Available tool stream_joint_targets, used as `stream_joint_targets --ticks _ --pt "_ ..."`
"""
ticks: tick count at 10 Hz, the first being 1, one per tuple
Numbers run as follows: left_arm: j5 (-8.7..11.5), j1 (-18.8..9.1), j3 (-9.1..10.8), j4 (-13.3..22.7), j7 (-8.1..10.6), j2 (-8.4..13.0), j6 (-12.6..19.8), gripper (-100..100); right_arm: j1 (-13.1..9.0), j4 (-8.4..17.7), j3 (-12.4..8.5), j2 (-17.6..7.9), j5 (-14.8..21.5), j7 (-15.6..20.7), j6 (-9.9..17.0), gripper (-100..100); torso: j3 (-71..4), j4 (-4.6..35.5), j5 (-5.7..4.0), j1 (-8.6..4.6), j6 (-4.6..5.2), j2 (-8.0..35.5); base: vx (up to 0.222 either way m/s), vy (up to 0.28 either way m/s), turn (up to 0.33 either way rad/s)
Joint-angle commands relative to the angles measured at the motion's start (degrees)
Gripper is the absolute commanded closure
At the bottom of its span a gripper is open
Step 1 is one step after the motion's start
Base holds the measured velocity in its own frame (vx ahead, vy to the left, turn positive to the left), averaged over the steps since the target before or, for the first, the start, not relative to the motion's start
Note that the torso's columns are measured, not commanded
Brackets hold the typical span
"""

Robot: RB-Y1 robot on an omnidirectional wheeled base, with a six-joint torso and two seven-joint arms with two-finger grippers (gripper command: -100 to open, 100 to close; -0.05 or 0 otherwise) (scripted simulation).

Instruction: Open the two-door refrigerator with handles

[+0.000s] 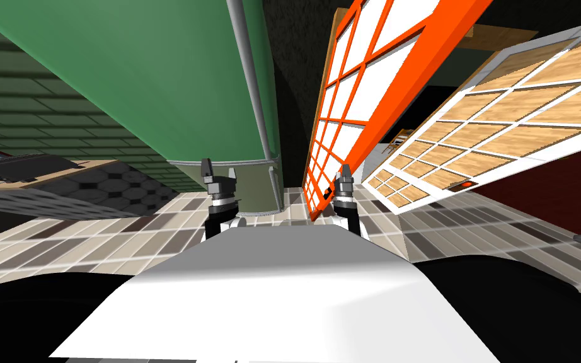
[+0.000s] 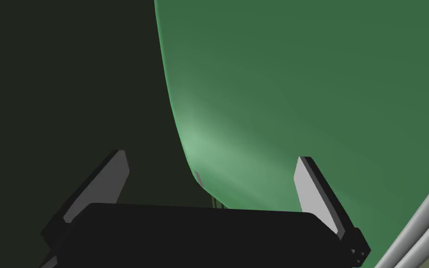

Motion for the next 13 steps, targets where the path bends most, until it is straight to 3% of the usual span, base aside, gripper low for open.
stream_joint_targets --ticks 1,9,10,13 --pt "0.0 0.0 0.0 0.0 0.0 0.0 0.0 0 0.0 0.0 0.0 0.0 0.0 0.0 0.0 0 -4.67 2.35 0.0 0.0 0.0 2.32 0.0 0.0 0.0" --pt "0.0 0.0 0.0 -0.02 0.0 0.0 -0.01 0 0.0 -0.02 0.0 0.0 0.0 0.0 -0.01 0 -70.73 35.37 0.0 0.0 0.0 35.39 0.0 0.0 0.0" --pt "-0.08 -0.16 0.02 -0.12 0.01 1.89 0.69 -100 0.0 -0.02 0.0 0.0 0.0 0.0 -0.01 0 -79.19 39.6 0.0 0.0 0.0 39.62 0.009 -0.001 -0.013" --pt "-0.39 -0.76 0.09 -0.53 0.02 5.86 3.33 -100 0.01 0.01 0.0 0.0 0.0 0.0 0.0 0 -84.53 42.21 0.0 0.01 0.0 42.2 0.011 -0.002 -0.028"
